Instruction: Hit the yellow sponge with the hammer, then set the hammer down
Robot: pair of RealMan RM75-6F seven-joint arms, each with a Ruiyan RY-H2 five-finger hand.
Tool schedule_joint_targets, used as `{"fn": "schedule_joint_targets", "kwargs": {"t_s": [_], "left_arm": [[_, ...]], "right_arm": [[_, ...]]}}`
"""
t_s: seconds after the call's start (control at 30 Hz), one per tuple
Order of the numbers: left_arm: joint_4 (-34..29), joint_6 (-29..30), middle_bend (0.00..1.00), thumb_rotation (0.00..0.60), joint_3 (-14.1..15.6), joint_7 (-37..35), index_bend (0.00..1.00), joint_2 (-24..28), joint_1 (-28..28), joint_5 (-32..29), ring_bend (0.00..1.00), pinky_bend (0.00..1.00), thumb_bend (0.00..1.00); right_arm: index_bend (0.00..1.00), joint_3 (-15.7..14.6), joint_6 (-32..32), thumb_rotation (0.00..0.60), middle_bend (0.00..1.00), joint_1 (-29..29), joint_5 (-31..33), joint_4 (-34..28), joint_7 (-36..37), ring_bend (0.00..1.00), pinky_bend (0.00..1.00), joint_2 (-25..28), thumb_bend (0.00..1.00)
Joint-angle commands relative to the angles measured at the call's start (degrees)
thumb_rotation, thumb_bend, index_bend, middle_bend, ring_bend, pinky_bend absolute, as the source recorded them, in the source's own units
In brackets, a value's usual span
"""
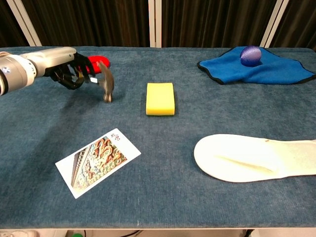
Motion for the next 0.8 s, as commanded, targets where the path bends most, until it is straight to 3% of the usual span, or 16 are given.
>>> {"fn": "schedule_joint_targets", "kwargs": {"t_s": [0.03, 0.23, 0.4, 0.6, 0.8], "left_arm": [[-3.6, 3.4, 0.14, 0.600, 0.2, 3.6, 0.09, 2.3, 0.7, -0.3, 0.08, 0.17, 0.27], [-12.8, 9.0, 0.14, 0.600, 0.1, 5.2, 0.09, 9.7, 4.1, 0.3, 0.07, 0.17, 0.25], [-18.9, 17.1, 0.16, 0.600, 1.0, 6.1, 0.14, 18.9, 10.3, 0.4, 0.08, 0.17, 0.25], [-20.1, 26.2, 0.16, 0.600, 5.7, 1.4, 0.15, 26.7, 20.4, 5.2, 0.08, 0.14, 0.25], [-20.9, 32.8, 0.16, 0.600, 10.7, -4.1, 0.15, 29.0, 28.6, 11.8, 0.08, 0.13, 0.25]], "right_arm": [[0.12, 0.0, 0.1, 0.600, 0.21, -0.1, 0.1, -0.1, 0.0, 0.05, 0.14, 0.1, 0.18], [0.12, 0.3, 0.2, 0.600, 0.21, -0.3, 0.7, 0.3, 1.2, 0.05, 0.14, 0.7, 0.18], [0.12, 0.5, 0.4, 0.600, 0.21, -0.8, 1.6, 1.3, 3.3, 0.05, 0.14, 1.4, 0.18], [0.12, 0.4, 1.2, 0.600, 0.20, -1.3, 1.6, 3.5, 3.6, 0.05, 0.14, 0.7, 0.19], [0.12, -0.2, 2.1, 0.600, 0.20, -1.1, -1.4, 5.9, 4.4, 0.05, 0.14, -1.4, 0.21]]}}
